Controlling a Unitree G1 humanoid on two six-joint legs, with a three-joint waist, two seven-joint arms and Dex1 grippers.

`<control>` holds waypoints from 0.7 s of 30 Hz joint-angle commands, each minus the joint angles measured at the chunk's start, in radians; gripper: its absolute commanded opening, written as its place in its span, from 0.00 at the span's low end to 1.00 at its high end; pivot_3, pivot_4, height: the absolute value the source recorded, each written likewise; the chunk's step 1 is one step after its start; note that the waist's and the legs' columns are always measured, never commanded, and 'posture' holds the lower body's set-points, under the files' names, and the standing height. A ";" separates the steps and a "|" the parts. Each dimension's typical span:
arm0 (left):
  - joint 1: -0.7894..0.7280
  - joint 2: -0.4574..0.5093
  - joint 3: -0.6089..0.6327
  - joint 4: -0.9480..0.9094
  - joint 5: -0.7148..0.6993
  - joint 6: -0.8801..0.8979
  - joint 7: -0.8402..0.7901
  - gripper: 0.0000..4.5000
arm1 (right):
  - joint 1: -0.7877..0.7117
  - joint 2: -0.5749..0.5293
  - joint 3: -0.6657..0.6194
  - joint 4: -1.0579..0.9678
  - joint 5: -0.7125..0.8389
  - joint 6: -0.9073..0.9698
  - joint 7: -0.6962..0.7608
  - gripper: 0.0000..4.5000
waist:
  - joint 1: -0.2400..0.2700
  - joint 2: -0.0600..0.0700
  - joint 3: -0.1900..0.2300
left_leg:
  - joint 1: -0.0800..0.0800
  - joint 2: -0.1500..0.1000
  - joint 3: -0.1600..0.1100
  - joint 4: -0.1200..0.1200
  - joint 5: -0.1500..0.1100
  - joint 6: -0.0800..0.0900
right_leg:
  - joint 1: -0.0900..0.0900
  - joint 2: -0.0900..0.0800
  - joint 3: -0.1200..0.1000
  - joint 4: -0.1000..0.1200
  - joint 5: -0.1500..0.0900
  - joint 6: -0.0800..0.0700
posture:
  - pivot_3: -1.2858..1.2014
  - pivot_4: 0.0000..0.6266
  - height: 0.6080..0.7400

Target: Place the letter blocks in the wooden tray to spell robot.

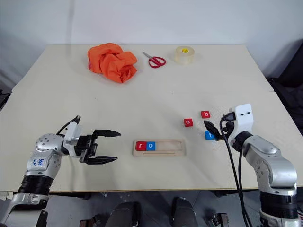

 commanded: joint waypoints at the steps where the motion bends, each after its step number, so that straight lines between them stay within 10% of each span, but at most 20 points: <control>1: 0.032 0.000 0.025 -0.076 -0.032 0.013 0.018 0.99 | -0.075 0.018 0.032 0.106 -0.053 -0.066 0.000 1.00 | -0.007 0.000 0.000 | 0.000 0.000 0.000 0.000 0.000 0.000 | 0.000 0.000 0.000 0.000 0.000 0.000 | 0.52 0.24 1.00; 21: 0.180 -0.004 0.065 -0.226 -0.047 0.026 0.108 1.00 | -0.255 0.095 0.107 0.460 -0.199 -0.202 0.016 0.91 | -0.015 0.000 0.000 | -0.009 0.000 0.005 0.002 0.000 0.000 | -0.012 0.000 0.005 0.004 0.001 0.002 | 0.52 0.24 1.00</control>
